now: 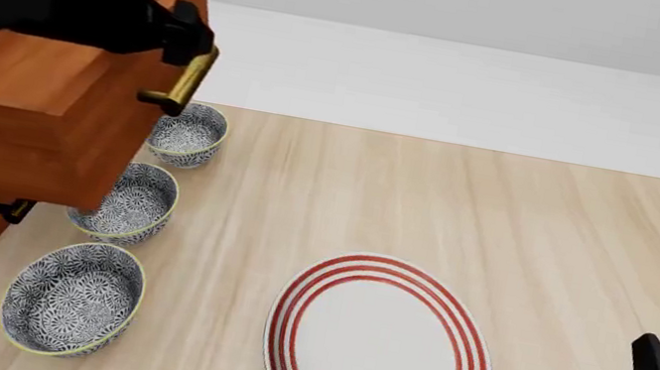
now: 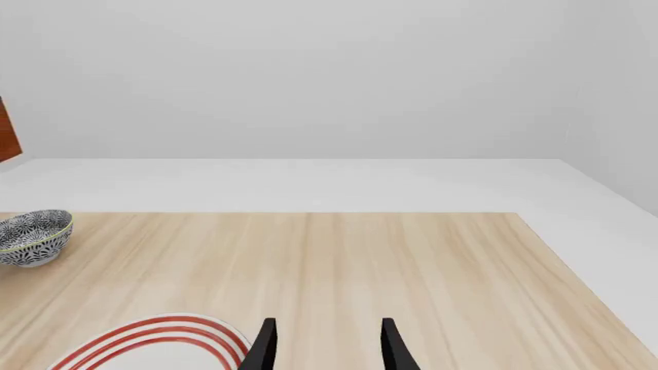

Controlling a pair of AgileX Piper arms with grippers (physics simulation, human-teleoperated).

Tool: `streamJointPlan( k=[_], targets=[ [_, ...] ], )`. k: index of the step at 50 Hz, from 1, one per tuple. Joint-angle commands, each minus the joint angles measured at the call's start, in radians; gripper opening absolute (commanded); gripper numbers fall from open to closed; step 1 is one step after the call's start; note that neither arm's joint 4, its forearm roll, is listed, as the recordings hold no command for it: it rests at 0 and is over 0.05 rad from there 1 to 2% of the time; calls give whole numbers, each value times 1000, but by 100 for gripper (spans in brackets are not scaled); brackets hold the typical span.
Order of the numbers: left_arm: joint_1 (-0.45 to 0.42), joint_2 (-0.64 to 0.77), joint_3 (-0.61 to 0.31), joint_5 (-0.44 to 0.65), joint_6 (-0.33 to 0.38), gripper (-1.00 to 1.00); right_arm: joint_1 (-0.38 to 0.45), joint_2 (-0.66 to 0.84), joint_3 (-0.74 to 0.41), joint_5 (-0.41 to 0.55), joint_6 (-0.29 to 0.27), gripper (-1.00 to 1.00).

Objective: Open the top drawer of the cabinet.

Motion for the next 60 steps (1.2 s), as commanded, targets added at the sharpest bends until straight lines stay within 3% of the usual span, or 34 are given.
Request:
streamJointPlan(
  k=[1, 10, 35, 60],
  targets=[
    [0, 258, 107, 47, 139, 100, 0, 0, 0, 0, 0, 100],
    [-14, 270, 87, 72, 162, 100, 0, 0, 0, 0, 0, 100],
    [-83, 283, 90, 65, 116, 100, 0, 0, 0, 0, 0, 100],
    [-121, 83, -49, 203, 60, 100, 0, 0, 0, 0, 0, 100]
  ],
)
